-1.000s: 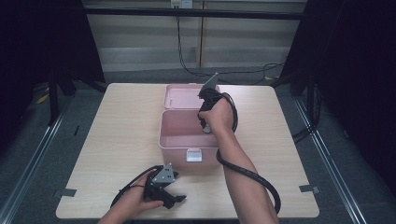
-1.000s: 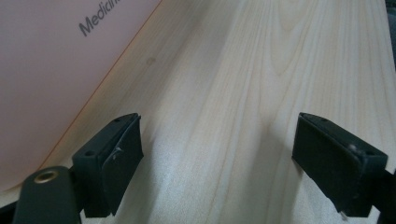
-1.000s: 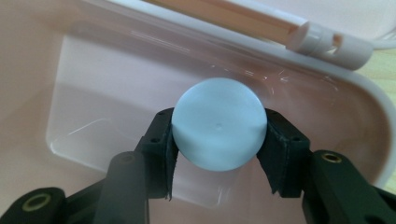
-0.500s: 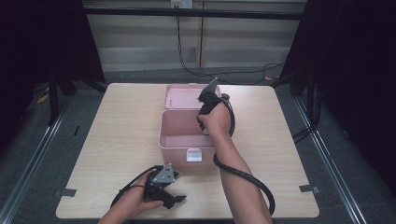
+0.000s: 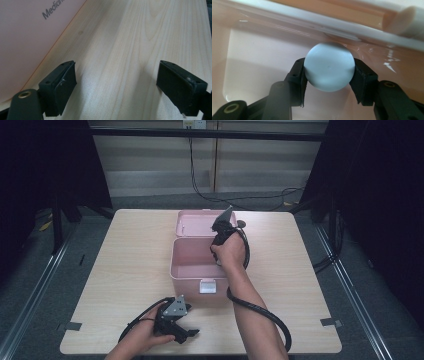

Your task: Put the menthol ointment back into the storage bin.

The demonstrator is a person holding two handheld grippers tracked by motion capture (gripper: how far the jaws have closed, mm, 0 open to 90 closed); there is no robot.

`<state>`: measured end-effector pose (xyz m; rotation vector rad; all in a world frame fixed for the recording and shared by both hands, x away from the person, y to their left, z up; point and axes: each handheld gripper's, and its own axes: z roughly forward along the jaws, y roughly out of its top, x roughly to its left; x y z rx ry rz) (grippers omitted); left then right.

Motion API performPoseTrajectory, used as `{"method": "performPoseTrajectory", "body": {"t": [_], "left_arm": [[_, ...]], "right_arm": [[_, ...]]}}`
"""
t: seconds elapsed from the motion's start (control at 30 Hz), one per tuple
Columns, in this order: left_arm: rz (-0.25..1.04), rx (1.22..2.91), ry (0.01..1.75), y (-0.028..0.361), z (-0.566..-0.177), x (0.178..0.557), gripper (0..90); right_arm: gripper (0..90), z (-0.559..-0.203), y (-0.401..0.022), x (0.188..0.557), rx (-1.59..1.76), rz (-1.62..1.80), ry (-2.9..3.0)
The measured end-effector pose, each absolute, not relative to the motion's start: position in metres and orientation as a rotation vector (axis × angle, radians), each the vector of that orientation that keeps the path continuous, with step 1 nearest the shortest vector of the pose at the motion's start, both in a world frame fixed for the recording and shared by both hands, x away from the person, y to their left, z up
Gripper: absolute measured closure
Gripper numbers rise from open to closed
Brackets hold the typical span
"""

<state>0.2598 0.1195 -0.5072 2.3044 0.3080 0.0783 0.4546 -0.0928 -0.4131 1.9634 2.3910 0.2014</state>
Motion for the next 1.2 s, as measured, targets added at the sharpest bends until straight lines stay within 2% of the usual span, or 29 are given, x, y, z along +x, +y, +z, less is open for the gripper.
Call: {"method": "performPoseTrajectory", "body": {"t": [1.2], "left_arm": [[0.083,2.303,0.308,0.119,-0.507,0.260,15.4]], "right_arm": [[49.9,-0.428,-0.087,0.451,1.912,0.248,2.398]]}}
